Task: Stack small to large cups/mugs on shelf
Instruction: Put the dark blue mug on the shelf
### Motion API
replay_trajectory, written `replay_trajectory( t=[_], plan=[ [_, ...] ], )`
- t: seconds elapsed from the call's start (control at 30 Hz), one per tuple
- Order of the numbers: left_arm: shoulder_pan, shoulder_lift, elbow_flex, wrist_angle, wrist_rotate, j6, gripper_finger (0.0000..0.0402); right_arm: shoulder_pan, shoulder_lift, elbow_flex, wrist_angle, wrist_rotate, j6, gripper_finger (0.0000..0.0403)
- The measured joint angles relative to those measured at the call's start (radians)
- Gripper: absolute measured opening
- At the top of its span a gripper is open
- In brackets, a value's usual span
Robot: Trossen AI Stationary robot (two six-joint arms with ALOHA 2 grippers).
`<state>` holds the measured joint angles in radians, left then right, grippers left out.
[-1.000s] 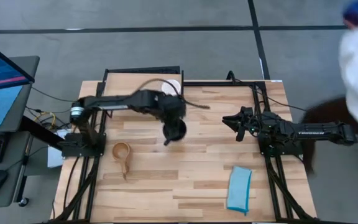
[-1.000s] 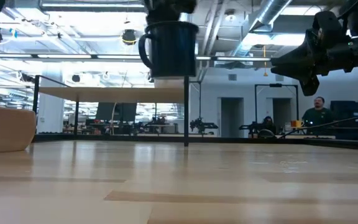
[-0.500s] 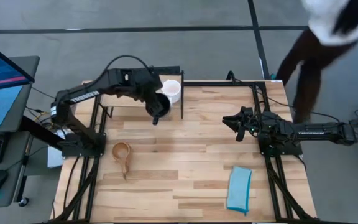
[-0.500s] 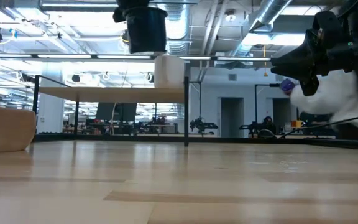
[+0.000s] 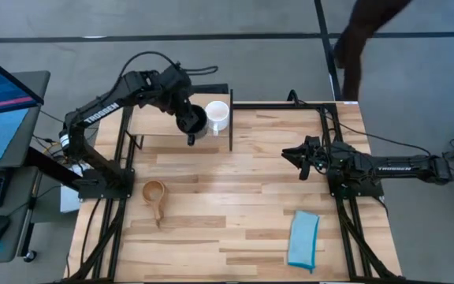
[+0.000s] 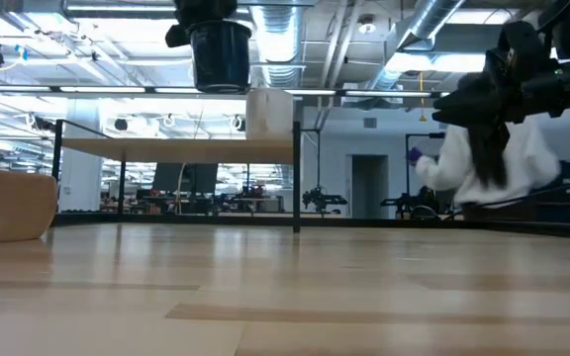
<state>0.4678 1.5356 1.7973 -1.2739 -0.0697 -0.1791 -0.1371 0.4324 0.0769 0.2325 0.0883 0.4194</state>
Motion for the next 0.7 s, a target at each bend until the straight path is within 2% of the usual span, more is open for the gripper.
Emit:
replay_trajectory(
  t=[0.2,0.57,0.7],
  plan=[
    [0.069,-0.002,0.000,-0.067,-0.018,0.007,0.0005,0.000,0.000,0.000,-0.001,-0.016,0.000,0.0118],
    [0.173,0.027,0.000,-0.060,-0.059,-0.021,0.0005,0.000,0.000,0.000,-0.001,-0.016,0.000,0.0118],
    [0.190,0.069,0.000,-0.054,-0.028,0.023,0.0005,0.000,0.000,0.000,-0.001,-0.016,0.000,0.0118]
  ],
)
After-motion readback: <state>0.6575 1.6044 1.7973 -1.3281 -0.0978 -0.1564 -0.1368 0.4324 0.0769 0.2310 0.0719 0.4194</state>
